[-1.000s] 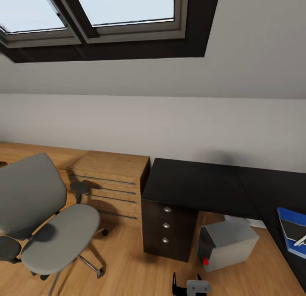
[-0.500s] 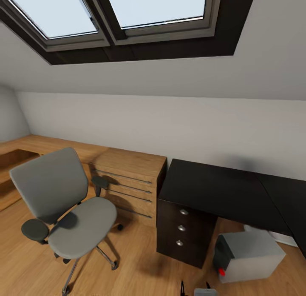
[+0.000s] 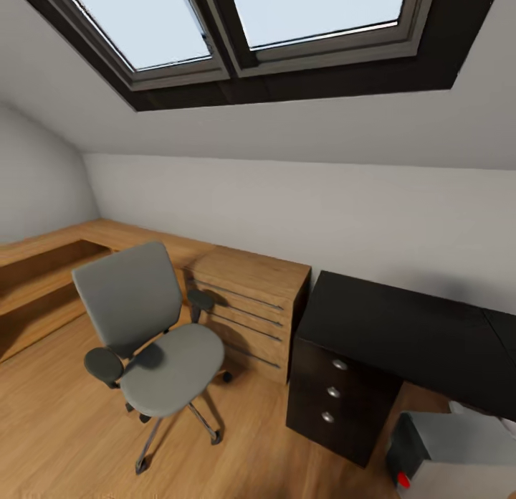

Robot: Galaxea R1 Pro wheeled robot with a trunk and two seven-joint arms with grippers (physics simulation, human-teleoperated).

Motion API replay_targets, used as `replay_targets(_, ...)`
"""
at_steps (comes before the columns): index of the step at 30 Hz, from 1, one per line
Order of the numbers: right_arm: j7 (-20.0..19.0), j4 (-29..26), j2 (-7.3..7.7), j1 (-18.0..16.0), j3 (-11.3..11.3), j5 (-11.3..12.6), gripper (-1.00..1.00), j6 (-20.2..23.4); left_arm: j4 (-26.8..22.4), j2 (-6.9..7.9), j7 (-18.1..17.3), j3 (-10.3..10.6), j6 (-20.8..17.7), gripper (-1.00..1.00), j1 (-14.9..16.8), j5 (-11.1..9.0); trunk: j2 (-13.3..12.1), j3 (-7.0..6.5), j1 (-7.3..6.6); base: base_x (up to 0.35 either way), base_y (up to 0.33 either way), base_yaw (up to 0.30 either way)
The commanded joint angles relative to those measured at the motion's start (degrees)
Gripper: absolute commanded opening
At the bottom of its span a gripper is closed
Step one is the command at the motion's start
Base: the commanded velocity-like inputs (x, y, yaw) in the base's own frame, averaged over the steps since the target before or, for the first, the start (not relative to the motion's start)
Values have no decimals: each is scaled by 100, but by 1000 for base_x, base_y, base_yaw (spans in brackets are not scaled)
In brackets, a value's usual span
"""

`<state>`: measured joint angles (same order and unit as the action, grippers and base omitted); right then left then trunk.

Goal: In the bedroom, organize the workspace by keeping the computer under the desk, ensuring the monitor is on the desk, placing the keyboard on the desk next to the monitor, placing the mouse on the desk next to the keyboard, moving the folder from the swivel chair onto the desk next to the mouse, stacking the notebook on top of the folder with the pen on top of the notebook, and positioning the swivel chair next to the desk.

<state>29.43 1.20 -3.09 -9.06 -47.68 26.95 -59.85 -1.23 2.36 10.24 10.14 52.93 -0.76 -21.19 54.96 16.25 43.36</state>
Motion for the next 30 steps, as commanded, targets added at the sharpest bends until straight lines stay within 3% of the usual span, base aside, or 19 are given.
replay_targets(1, 28, 12, -31, 21, -47, 16, 100, -15, -11, 1, 25, 44, 10, 100, -4, -9, 5, 8, 0, -104, 25, 269)
replay_targets(9, 28, 12, -76, 70, -47, 4, 100, -15, -8, -7, -13, 3, -9, 100, -4, -23, 5, 32, 0, -203, 25, 265)
replay_targets(20, 36, 12, -82, 71, -48, 14, 100, -15, -8, -18, -13, -10, 1, 100, -4, -17, 5, 42, 0, -13, 1, 98)
replay_targets(30, 55, 12, -87, 71, -40, 21, 100, -15, -8, -26, -13, -3, -14, 100, -4, -17, 5, 42, 0, 0, 0, 237)
